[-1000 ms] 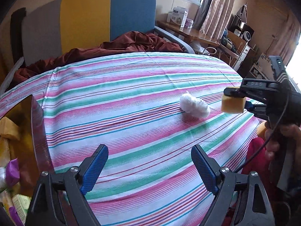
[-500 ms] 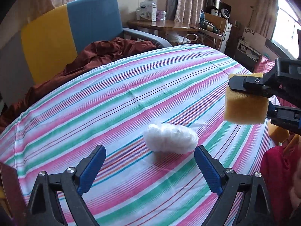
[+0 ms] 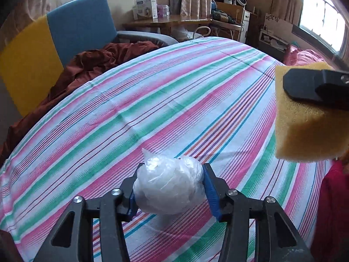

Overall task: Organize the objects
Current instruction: 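Grasp the plastic-wrapped ball with the left tool while the right tool holds the sponge, then carry the wrapped ball into the gold tray and open the left tool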

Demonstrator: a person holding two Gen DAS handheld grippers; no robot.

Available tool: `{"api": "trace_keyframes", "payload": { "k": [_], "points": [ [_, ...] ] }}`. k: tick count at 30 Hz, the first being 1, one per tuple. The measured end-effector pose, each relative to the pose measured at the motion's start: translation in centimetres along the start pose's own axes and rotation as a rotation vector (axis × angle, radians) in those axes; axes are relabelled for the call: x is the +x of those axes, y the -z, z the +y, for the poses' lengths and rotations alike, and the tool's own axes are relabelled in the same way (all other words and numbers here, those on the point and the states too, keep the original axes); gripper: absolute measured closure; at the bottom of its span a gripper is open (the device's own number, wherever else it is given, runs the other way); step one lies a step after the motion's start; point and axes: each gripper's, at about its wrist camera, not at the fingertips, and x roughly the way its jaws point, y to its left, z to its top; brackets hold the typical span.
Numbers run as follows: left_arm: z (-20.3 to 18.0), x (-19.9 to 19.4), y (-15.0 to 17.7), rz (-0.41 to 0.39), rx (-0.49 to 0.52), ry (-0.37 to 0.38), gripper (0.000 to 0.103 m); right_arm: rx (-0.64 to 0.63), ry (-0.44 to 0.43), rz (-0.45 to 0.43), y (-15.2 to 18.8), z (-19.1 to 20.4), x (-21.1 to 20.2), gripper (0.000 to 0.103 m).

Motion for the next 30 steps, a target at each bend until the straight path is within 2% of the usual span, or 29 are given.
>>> {"api": "trace_keyframes", "payload": {
  "k": [5, 7, 12, 19, 22, 25, 30],
  "points": [
    [1.2, -2.4, 2.6, -0.023, -0.097, 0.019, 0.063, -0.058, 0.029, 0.047, 0.2, 0.9, 0.9, 0.061],
    [1.4, -3.8, 4.1, -0.03, -0.12, 0.004, 0.066, -0.092, 0.025, 0.08, 0.5, 1.5, 1.5, 0.062],
    [1.6, -7.2, 8.5, -0.052, -0.149, -0.039, 0.068, -0.157, -0.023, 0.206, 1.5, 2.8, 3.5, 0.062],
    [1.8, -10.9, 13.0, -0.063, -0.189, -0.073, 0.069, -0.236, -0.091, 0.382, 3.4, 4.6, 6.0, 0.062],
    [1.7, -11.9, 14.3, -0.064, -0.191, -0.088, 0.069, -0.275, -0.074, 0.468, 4.6, 5.3, 7.4, 0.062],
    [1.8, -13.1, 15.4, -0.073, -0.205, -0.093, 0.069, -0.286, -0.016, 0.528, 5.5, 5.1, 8.6, 0.062],
    [2.3, -14.0, 16.7, -0.073, -0.223, -0.105, 0.069, -0.297, 0.027, 0.546, 6.0, 5.2, 9.2, 0.062]
  ]
}}
